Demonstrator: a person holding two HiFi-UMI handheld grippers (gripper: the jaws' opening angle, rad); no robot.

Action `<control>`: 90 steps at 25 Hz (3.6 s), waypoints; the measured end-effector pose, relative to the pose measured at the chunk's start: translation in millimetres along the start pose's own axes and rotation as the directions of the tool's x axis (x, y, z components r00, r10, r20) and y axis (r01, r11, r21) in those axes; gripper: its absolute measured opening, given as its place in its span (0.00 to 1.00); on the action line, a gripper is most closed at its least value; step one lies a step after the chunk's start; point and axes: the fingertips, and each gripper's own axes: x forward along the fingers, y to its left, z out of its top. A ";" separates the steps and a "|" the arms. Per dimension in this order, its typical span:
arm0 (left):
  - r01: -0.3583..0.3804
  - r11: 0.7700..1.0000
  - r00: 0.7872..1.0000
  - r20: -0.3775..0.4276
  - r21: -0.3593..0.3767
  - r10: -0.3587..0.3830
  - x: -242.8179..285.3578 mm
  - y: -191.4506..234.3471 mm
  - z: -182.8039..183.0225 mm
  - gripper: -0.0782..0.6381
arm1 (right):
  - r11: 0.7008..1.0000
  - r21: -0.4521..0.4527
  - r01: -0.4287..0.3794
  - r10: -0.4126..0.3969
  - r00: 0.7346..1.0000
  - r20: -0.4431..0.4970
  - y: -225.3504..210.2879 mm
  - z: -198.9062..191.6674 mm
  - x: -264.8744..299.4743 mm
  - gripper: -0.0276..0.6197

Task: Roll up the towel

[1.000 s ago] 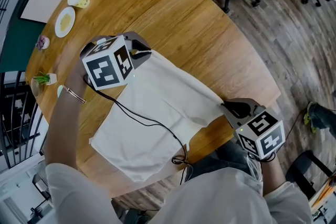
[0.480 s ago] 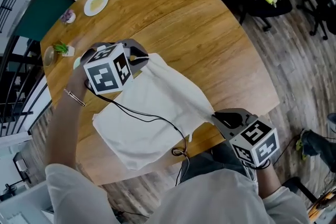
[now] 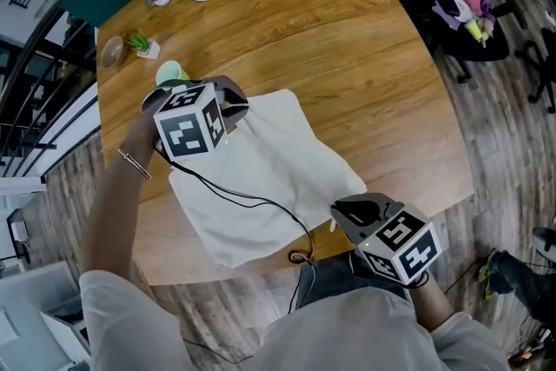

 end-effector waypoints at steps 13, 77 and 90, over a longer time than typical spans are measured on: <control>0.019 0.993 1.000 0.022 -0.117 -0.016 28.1 -23.2 -56.0 0.14 | 0.993 -0.032 -0.109 0.105 0.987 -0.126 34.4 -12.1 72.6 0.07; 0.112 0.055 0.875 0.125 -0.992 0.469 -46.2 -200.1 170.6 0.37 | 0.724 -0.680 -0.110 -0.026 0.982 -0.187 -88.5 140.1 11.6 0.24; 0.107 -0.469 0.832 -0.179 -0.877 0.524 77.2 -194.1 166.1 0.38 | 0.707 -0.675 -0.212 0.035 0.963 -0.266 -106.8 128.9 101.1 0.28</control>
